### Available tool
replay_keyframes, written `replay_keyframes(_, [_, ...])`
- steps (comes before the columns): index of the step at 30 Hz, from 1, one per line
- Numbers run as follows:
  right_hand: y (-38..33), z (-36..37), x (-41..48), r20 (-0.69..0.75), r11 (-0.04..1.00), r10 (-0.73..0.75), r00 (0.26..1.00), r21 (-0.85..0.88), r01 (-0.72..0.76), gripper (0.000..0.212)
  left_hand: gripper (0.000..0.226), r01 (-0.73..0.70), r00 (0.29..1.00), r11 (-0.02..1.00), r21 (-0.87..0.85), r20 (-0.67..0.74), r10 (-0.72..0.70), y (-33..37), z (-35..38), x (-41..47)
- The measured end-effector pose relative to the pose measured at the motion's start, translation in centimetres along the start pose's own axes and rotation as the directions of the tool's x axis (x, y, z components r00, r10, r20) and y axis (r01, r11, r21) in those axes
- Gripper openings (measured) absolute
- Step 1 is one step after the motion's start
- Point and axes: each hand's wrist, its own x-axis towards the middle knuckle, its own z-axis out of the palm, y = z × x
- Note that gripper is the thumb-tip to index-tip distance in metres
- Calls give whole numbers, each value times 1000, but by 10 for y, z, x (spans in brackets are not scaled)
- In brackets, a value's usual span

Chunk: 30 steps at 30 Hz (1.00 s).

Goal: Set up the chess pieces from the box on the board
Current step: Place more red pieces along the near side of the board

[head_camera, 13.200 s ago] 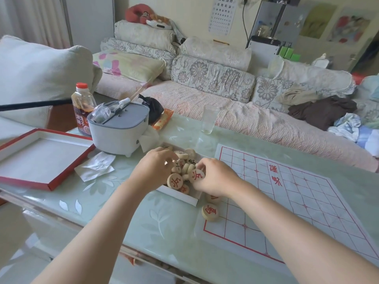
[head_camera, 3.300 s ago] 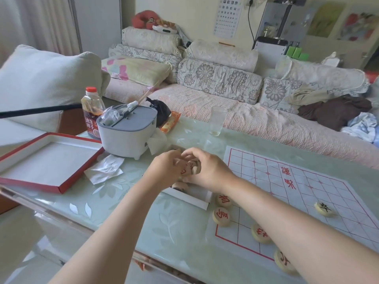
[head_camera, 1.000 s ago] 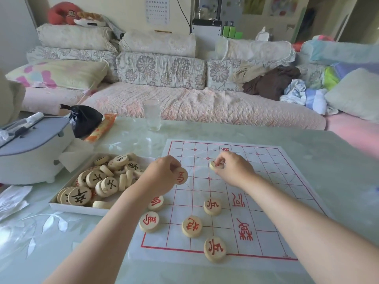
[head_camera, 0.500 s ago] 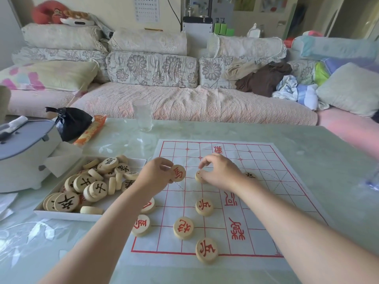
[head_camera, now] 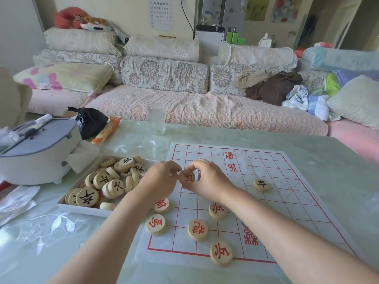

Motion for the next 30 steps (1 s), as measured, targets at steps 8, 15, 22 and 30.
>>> replay_keyframes(8, [0, 11, 39, 9, 986, 62, 998, -157, -59, 21, 44, -39, 999, 894, 447, 47, 20, -47, -28, -2])
replay_keyframes(15, [-2, 30, 105, -39, 947, 153, 987, -279, -158, 26, 52, 47, 990, 922, 384, 105, -95, -71, -33, 6])
replay_keyframes(22, [5, 52, 154, -54, 918, 169, 984, -355, -177, 27, 50, 60, 987, 948, 312, 123, -103, -80, -31, 11])
replay_keyframes(30, [-5, 62, 177, 8, 835, 220, 976, -519, -184, 24, 50, 61, 987, 954, 294, 124, -101, -82, -30, 12])
